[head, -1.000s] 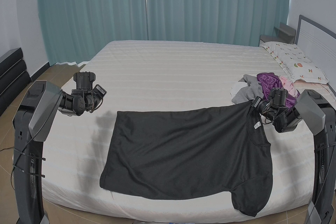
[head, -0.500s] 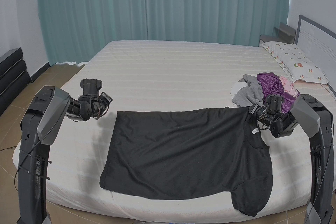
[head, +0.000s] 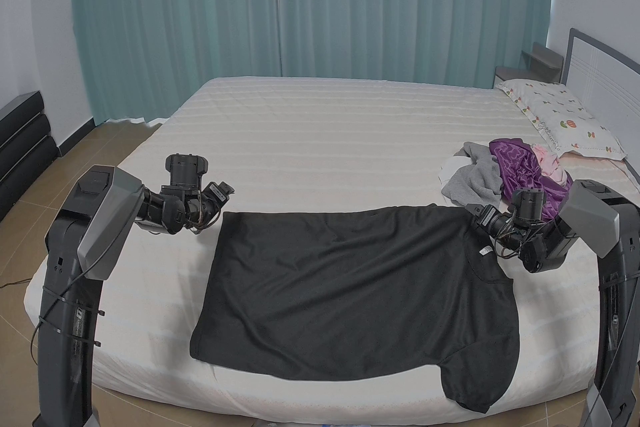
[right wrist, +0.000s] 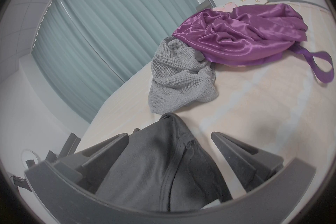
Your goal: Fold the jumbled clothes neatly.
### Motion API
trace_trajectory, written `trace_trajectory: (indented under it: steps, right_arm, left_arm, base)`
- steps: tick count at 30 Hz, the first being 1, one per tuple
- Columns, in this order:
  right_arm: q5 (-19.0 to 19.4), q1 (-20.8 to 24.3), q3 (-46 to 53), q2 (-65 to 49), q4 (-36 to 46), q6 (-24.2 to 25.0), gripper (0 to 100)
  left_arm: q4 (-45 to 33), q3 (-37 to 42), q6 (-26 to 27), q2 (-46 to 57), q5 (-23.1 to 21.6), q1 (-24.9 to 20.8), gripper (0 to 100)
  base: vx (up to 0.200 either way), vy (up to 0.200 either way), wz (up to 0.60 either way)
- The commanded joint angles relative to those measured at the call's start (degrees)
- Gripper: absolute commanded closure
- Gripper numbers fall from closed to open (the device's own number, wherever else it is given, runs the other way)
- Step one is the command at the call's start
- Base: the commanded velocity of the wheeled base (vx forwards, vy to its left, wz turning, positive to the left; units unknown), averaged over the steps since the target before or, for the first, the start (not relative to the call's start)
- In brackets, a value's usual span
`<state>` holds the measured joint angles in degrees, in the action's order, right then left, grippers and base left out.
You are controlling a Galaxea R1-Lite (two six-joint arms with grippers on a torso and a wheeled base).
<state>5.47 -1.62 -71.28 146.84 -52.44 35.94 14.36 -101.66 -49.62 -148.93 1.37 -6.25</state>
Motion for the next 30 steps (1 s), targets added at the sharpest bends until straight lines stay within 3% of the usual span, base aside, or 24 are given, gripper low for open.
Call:
trace_trajectory:
  steps: [1,19,20,26,30]
  right_arm:
    - [0.68,0.04,6.33,-3.75,-3.72,1.5,0]
    - [1.47,0.39,5.98,-2.26,-4.6,2.29,0]
    - [1.56,0.39,5.98,-2.26,-4.68,2.29,0]
    - [1.56,0.39,5.71,-1.64,-4.68,2.29,0]
    - [1.56,0.39,5.54,-1.46,-4.68,2.29,0]
  left_arm:
    - [-0.39,-2.93,1.54,-3.82,-1.19,-1.83,0]
    - [-1.18,-9.96,1.63,-9.53,0.74,-3.06,0]
    - [-1.18,-9.96,1.63,-9.53,0.74,-3.06,100]
    - [-1.0,-10.58,1.54,-9.62,1.36,-2.97,100]
    - [-0.91,-12.25,1.63,-9.62,5.31,-2.62,100]
  base:
    - [0.0,0.0,0.0]
    - [0.0,0.0,0.0]
    - [0.0,0.0,0.0]
    - [0.0,0.0,0.0]
    - [0.0,0.0,0.0]
